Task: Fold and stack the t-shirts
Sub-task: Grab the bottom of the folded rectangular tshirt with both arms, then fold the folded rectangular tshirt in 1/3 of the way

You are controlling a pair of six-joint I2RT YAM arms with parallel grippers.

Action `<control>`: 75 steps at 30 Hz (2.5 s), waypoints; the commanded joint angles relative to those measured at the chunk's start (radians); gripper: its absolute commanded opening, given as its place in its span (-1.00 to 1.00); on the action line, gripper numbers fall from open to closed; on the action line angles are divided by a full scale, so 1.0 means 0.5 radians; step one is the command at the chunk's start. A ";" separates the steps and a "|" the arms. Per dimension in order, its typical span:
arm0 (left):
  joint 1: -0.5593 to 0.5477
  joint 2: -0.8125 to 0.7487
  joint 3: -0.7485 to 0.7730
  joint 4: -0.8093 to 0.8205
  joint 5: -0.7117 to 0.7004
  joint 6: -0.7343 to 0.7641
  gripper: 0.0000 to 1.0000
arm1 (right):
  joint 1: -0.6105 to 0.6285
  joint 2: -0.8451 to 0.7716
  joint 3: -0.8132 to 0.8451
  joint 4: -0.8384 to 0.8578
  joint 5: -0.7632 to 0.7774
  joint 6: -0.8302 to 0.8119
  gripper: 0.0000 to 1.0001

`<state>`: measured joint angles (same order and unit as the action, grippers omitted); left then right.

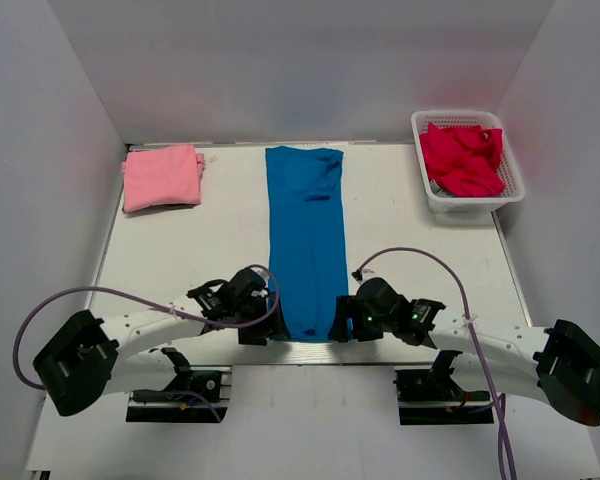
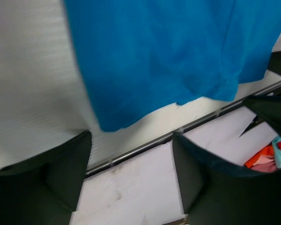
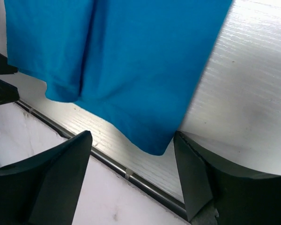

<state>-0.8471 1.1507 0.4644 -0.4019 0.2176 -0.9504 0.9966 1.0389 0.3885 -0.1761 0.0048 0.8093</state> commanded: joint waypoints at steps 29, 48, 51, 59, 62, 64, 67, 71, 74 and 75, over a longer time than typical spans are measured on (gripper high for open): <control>0.004 0.285 0.687 -0.199 -0.561 0.247 -1.00 | -0.094 0.272 0.560 -0.338 0.524 -0.170 -1.00; 0.277 0.938 1.663 -0.246 -1.414 0.499 -1.00 | -0.517 0.855 1.385 0.036 0.859 -0.594 -1.00; 0.338 1.073 1.816 -0.209 -1.396 0.548 -1.00 | -0.575 0.971 1.474 0.061 0.846 -0.637 -1.00; 0.516 1.355 2.041 -0.145 -1.285 0.679 -1.00 | -0.744 1.379 1.772 0.061 0.626 -0.695 -1.00; 0.559 1.466 2.120 -0.105 -1.221 0.726 -1.00 | -0.800 1.453 1.855 0.055 0.561 -0.689 -1.00; 0.559 1.521 2.139 -0.104 -1.156 0.750 -1.00 | -0.836 1.530 1.898 0.067 0.521 -0.680 -1.00; 0.577 1.634 2.219 -0.086 -1.110 0.772 -1.00 | -0.873 1.631 1.965 0.064 0.466 -0.671 -1.00; 0.623 1.748 2.301 -0.104 -1.064 0.772 -1.00 | -0.910 1.778 2.082 0.061 0.344 -0.668 -0.88; 0.663 1.818 2.369 -0.104 -1.043 0.772 -1.00 | -0.947 1.880 2.186 0.012 0.346 -0.613 -0.71; 0.682 1.843 2.400 -0.104 -1.018 0.772 -0.71 | -0.947 1.913 2.202 0.002 0.346 -0.603 -0.60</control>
<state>-0.5320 2.0712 1.5951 -0.4698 -0.3241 -0.5747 0.5346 1.9667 1.4189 -0.1810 0.2005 0.4938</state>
